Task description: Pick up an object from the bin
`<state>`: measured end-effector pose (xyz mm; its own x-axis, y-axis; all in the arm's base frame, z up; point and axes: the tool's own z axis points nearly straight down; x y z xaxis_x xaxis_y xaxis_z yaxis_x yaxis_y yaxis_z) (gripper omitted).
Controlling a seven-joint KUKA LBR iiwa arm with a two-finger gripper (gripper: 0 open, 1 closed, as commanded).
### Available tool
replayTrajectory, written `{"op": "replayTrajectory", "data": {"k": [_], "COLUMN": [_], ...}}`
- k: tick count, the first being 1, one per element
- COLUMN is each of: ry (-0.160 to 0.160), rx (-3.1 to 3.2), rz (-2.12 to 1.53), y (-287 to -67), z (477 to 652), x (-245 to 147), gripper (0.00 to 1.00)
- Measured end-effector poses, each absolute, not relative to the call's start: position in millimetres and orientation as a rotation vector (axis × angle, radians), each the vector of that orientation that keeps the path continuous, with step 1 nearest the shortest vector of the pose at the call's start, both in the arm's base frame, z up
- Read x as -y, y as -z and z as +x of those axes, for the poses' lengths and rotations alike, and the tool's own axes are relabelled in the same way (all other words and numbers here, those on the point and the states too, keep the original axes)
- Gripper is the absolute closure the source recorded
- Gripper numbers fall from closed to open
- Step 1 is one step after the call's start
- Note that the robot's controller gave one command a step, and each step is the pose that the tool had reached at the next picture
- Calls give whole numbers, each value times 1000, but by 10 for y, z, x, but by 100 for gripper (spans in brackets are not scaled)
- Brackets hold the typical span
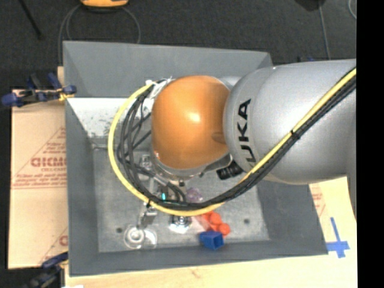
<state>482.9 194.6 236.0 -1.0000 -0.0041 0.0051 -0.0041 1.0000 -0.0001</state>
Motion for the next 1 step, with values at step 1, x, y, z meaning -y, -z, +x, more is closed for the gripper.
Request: {"op": "replayTrajectory", "data": {"k": [1], "ry": [5], "rx": [3145], "rz": [170], "y": [-944], "z": [4813], "x": [-1808], "gripper": [0]}}
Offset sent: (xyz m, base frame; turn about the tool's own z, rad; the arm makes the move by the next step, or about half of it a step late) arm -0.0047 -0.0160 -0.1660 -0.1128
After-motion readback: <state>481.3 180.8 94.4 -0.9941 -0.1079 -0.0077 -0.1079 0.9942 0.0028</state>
